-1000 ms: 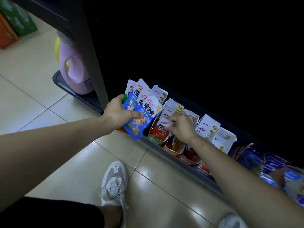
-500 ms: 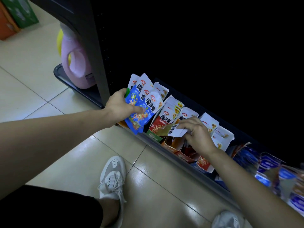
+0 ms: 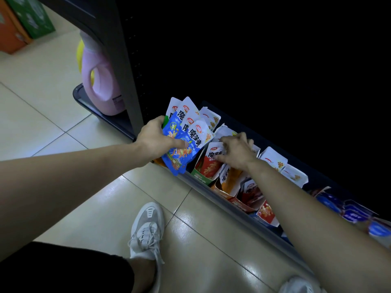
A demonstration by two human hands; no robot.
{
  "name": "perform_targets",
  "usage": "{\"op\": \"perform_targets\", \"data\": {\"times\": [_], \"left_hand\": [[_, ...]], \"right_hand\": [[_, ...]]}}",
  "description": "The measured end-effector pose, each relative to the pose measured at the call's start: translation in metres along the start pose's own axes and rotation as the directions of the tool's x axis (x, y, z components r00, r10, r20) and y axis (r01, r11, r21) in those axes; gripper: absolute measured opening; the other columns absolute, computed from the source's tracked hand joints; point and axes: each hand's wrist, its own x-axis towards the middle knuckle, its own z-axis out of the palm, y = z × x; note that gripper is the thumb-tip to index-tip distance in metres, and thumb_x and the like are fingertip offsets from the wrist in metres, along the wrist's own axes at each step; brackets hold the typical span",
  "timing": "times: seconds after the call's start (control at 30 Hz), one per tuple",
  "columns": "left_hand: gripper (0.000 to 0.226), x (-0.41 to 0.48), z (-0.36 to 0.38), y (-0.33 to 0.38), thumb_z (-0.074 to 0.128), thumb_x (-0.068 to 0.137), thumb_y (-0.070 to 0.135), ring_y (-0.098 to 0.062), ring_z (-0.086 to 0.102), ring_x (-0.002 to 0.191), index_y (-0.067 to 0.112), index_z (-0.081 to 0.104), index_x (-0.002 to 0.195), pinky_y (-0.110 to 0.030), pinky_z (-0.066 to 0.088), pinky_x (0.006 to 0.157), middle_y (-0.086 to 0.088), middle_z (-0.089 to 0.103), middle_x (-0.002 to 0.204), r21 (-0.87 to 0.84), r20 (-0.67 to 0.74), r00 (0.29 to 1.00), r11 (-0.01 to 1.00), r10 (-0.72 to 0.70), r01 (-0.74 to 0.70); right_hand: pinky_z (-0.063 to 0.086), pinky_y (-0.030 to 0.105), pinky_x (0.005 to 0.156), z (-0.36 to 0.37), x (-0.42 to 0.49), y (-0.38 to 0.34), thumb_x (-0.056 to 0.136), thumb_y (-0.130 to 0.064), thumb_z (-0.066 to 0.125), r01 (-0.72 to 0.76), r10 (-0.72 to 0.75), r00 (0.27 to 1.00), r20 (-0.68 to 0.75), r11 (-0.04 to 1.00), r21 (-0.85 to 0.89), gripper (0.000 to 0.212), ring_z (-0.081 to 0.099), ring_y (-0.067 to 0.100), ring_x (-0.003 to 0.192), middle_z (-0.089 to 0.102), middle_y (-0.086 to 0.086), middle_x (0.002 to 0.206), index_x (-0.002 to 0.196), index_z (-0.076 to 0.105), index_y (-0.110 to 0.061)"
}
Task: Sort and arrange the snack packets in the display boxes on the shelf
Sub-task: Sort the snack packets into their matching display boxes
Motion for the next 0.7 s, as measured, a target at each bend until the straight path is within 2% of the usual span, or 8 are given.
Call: {"op": "perform_targets", "data": {"times": [0.07,0.17,0.23,0.3,0.37,0.47,0.57,0.7], "left_hand": [[0.057,0.001,0.0,-0.002,0.098,0.061,0.027,-0.017,0.075,0.088,0.023,0.063,0.105,-0.047,0.061,0.084,0.007,0.077,0.1,-0.003,0.008,1.0,1.0,-0.002,0.002],[0.058,0.001,0.0,-0.003,0.098,0.06,0.027,-0.017,0.076,0.088,0.022,0.063,0.105,-0.047,0.061,0.085,0.008,0.077,0.099,0.005,0.013,1.0,1.0,0.007,-0.007],[0.056,0.0,0.0,-0.002,0.097,0.062,0.027,-0.016,0.076,0.087,0.022,0.062,0.105,-0.046,0.061,0.084,0.008,0.077,0.099,0.011,0.01,1.0,1.0,0.012,-0.012],[0.055,-0.001,-0.001,0.0,0.097,0.063,0.027,-0.016,0.075,0.087,0.022,0.061,0.105,-0.045,0.062,0.084,0.008,0.076,0.1,0.017,-0.005,1.0,1.0,0.015,-0.015],[0.055,-0.001,0.0,0.002,0.097,0.063,0.028,-0.016,0.075,0.087,0.023,0.061,0.104,-0.046,0.062,0.084,0.008,0.076,0.1,0.017,-0.014,1.0,1.0,0.019,-0.018],[0.054,-0.003,0.0,0.003,0.096,0.064,0.027,-0.015,0.075,0.087,0.022,0.061,0.105,-0.045,0.062,0.084,0.009,0.076,0.1,0.022,-0.011,1.0,1.0,0.02,-0.02],[0.055,-0.004,0.001,0.004,0.097,0.062,0.027,-0.014,0.075,0.087,0.024,0.062,0.105,-0.044,0.061,0.085,0.01,0.077,0.098,0.02,-0.001,1.0,1.0,0.019,-0.019],[0.056,-0.004,0.003,0.006,0.097,0.061,0.028,-0.016,0.075,0.088,0.024,0.062,0.104,-0.046,0.061,0.085,0.009,0.077,0.099,0.017,0.006,1.0,0.999,0.029,-0.029]], "right_hand": [[0.03,0.037,0.084,-0.001,-0.001,0.0,0.077,-0.057,0.073,-0.036,0.037,0.999,-0.014,0.998,0.055,0.056,0.032,0.031,0.115,0.045,0.004,0.117,0.126,0.054,-0.036],[0.036,0.039,0.087,-0.002,-0.01,0.001,0.08,-0.037,0.08,-0.036,0.057,0.994,-0.09,0.975,0.221,0.038,0.039,0.033,0.113,0.045,0.003,0.111,0.11,0.057,-0.033],[0.039,0.042,0.092,-0.003,-0.021,0.003,0.078,-0.03,0.082,0.099,-0.061,0.986,-0.158,0.964,0.247,0.036,0.048,0.03,0.108,0.056,-0.002,0.106,0.107,0.061,-0.035],[0.042,0.047,0.092,-0.004,-0.035,0.005,0.077,-0.019,0.084,0.281,-0.235,0.95,-0.207,0.932,0.23,0.027,0.053,0.021,0.096,0.062,-0.008,0.092,0.1,0.073,-0.028],[0.041,0.04,0.086,-0.005,-0.052,0.009,0.074,-0.009,0.085,0.453,-0.398,0.869,-0.295,0.88,0.146,0.019,0.06,0.02,0.087,0.068,-0.008,0.083,0.087,0.078,-0.021],[0.045,0.033,0.083,-0.004,-0.072,0.021,0.075,0.005,0.071,0.561,-0.517,0.759,-0.395,0.828,-0.007,0.022,0.063,0.025,0.09,0.075,0.002,0.091,0.088,0.079,-0.01],[0.053,0.035,0.085,-0.004,-0.086,0.034,0.078,0.001,0.047,0.568,-0.511,0.732,-0.451,0.823,-0.01,0.035,0.065,0.026,0.096,0.076,0.005,0.098,0.09,0.079,-0.006],[0.051,0.036,0.096,-0.007,-0.096,0.045,0.062,0.019,0.048,0.501,-0.388,0.758,-0.524,0.861,0.087,0.05,0.067,0.027,0.103,0.074,0.011,0.103,0.093,0.079,-0.004]]}}
